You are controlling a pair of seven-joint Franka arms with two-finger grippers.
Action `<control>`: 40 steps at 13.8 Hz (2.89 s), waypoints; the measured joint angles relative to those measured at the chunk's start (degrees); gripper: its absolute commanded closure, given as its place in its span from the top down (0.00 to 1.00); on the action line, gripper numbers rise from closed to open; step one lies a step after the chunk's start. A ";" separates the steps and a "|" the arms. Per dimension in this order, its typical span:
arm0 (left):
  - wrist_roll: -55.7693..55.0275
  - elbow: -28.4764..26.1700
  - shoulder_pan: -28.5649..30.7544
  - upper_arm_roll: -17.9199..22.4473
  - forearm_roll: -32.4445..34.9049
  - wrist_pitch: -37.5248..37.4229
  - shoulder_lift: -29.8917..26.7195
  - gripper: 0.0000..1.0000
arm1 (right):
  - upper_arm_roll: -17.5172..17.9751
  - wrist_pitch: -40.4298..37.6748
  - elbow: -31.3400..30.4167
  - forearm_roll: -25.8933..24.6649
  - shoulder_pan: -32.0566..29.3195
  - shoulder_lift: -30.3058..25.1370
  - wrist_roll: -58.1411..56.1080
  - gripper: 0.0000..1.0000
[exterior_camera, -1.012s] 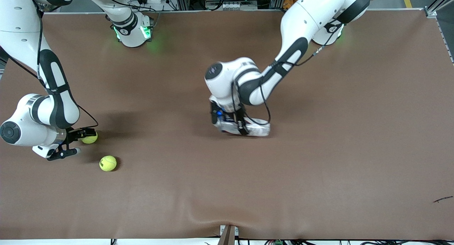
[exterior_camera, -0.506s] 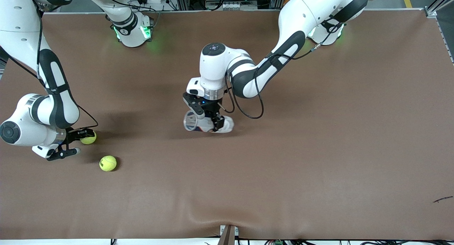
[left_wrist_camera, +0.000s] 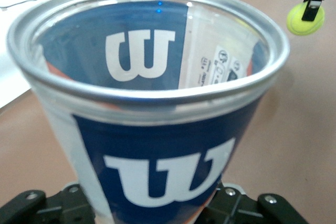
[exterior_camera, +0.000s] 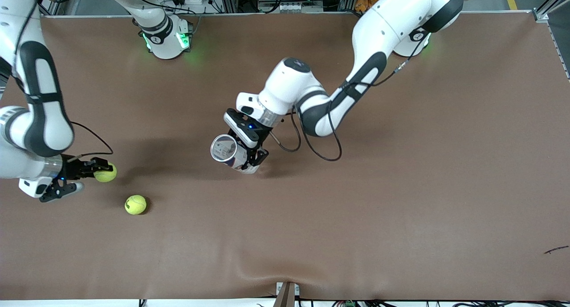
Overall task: Insert tennis ball vertically with right arm
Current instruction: 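Carry the upright can toward the middle while the right gripper grasps a ball, then move the held ball with the right gripper over the can opening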
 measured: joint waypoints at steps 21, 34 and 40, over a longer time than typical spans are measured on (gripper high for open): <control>0.76 -0.81 0.47 6.91 4.28 24.33 11.92 0.86 | 2.61 0.79 10.28 18.15 24.72 -5.12 51.62 0.33; 0.76 -0.91 0.46 6.97 4.31 24.33 12.04 0.86 | 2.36 6.17 7.14 18.11 36.87 -1.57 69.06 0.98; 0.76 -0.90 0.47 7.00 4.31 24.33 12.06 0.86 | 1.51 6.00 7.11 18.11 36.77 -1.58 69.06 1.00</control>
